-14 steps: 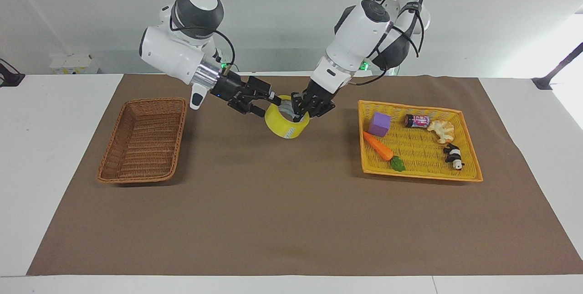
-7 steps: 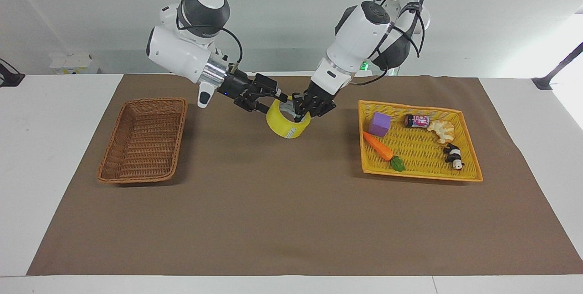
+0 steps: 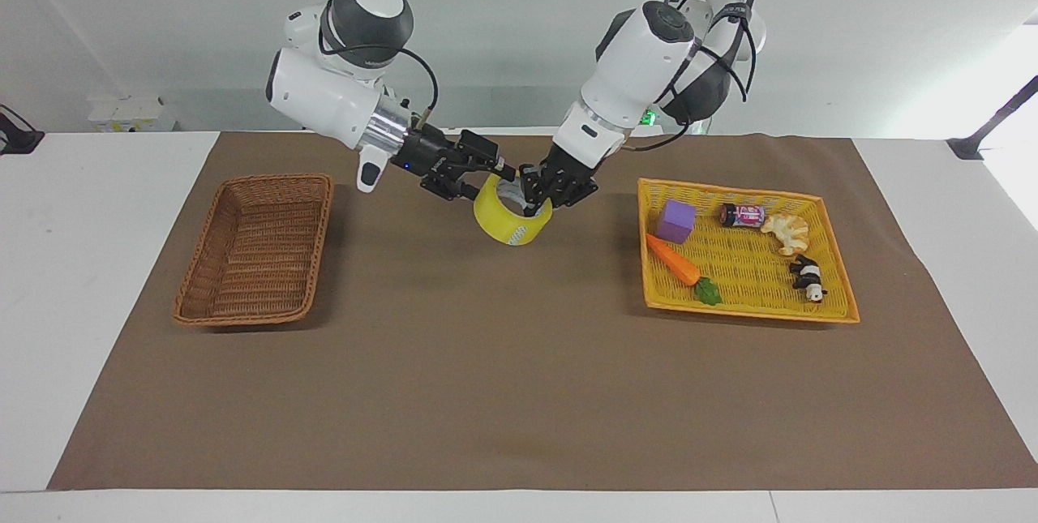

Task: Move tape to another basket
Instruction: 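Close the right gripper on the tape roll rim beside the left gripper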

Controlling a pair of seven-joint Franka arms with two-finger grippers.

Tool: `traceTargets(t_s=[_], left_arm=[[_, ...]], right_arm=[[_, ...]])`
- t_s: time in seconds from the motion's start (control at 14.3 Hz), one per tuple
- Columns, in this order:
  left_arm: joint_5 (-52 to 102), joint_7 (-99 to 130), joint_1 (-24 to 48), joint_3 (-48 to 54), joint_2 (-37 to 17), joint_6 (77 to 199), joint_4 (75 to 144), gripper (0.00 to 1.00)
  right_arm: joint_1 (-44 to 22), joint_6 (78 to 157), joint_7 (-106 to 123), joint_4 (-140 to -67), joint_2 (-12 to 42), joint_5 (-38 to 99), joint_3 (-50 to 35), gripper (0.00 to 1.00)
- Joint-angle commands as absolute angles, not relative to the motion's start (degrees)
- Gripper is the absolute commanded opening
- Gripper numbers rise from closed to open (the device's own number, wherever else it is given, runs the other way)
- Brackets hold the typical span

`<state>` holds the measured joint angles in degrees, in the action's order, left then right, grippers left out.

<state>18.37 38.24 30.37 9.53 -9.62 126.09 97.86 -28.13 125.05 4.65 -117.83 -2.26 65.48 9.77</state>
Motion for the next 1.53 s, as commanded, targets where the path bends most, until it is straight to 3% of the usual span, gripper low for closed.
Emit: traceTargets(t_s=[0.0, 0.14, 0.21, 0.28, 0.56, 1.47], left_arm=[[19.2, 37.4, 30.7, 9.0, -8.3, 125.0, 98.1, 0.00], [19.2, 37.4, 30.7, 9.0, -8.3, 124.9, 98.2, 0.00], [19.1, 37.4, 30.6, 9.1, -8.3, 124.8, 98.2, 0.00], [19.1, 37.4, 30.7, 9.0, -8.3, 124.8, 98.2, 0.00], [19.1, 37.4, 30.7, 9.1, -8.3, 124.9, 98.2, 0.00], [19.1, 37.6, 30.8, 9.0, -8.3, 124.8, 98.2, 0.00]], right_arm=[[-27.8, 125.3, 6.3, -119.3, -3.5, 66.4, 9.8, 0.93], [-27.9, 125.7, 6.4, -119.3, -3.5, 66.4, 9.8, 0.85], [-27.9, 125.5, 6.4, -119.3, -3.5, 66.4, 9.8, 0.76], [-27.9, 125.4, 6.4, -119.3, -3.5, 66.4, 9.8, 0.64], [-27.9, 125.5, 6.3, -119.3, -3.5, 66.4, 9.8, 0.02], [-27.2, 124.9, 6.2, -119.3, -3.6, 66.4, 9.8, 0.00]])
